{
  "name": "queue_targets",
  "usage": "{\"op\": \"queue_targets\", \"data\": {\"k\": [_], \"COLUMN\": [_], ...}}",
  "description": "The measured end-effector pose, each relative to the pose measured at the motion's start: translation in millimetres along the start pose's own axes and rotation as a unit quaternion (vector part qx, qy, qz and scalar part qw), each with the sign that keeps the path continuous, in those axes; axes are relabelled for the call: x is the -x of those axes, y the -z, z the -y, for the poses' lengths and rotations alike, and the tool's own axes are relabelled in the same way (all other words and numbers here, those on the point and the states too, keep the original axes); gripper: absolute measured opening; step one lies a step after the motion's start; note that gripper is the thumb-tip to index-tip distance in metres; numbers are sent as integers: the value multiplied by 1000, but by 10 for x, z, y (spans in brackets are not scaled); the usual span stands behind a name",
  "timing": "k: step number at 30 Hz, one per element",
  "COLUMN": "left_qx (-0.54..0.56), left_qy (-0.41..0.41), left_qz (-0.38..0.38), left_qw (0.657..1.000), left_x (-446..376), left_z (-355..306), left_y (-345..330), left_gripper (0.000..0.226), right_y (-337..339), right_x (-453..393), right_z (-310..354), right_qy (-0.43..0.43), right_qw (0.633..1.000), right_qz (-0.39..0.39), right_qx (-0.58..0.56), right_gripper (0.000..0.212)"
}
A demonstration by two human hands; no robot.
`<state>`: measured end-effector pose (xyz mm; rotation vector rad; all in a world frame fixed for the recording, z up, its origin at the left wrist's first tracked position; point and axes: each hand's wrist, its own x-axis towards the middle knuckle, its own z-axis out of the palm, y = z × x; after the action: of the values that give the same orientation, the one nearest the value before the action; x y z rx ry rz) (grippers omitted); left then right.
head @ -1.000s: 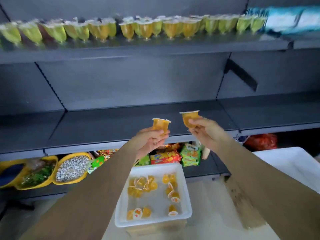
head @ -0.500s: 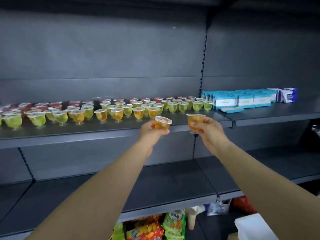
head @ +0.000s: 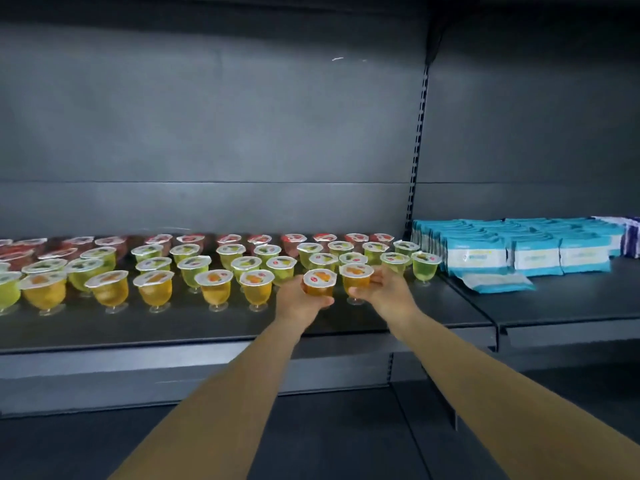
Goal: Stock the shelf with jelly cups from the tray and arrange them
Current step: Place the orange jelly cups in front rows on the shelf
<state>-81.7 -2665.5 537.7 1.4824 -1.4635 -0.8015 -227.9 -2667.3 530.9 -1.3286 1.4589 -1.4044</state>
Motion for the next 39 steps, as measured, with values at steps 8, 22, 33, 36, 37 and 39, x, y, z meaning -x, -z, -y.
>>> {"op": "queue_targets", "data": {"k": [8,22,33,36,37,39], "left_qx": [41,-72,-452,-553,-573,-594], "left_qy": [26,8,-142,-193,-208,-229], "left_qz": [-18,84,209,192,182,169], "left_qw": [999,994,856,787,771,753], "left_x": [-236,-3,1029,1372,1477,1699], "left_z": [171,138,53,94,129,229], "left_y": [-69,128,1324,1790,1939,2219], "left_gripper": [39,45,68,63,61,61], "right_y": [6,94,58,-208,-305,-499], "right_x": [-290,35,1469,1966,2128,2453], "right_z": [-250,-101,700,927,984,1067], "right_qy": [-14,-8,66,85,89,99], "right_qw": [1000,994,890,853,843,828], "right_qz": [21,51,120,107,101,94], "right_qx": [-9,95,435,504,521,543], "right_gripper": [40,49,83,88,88,87]}}
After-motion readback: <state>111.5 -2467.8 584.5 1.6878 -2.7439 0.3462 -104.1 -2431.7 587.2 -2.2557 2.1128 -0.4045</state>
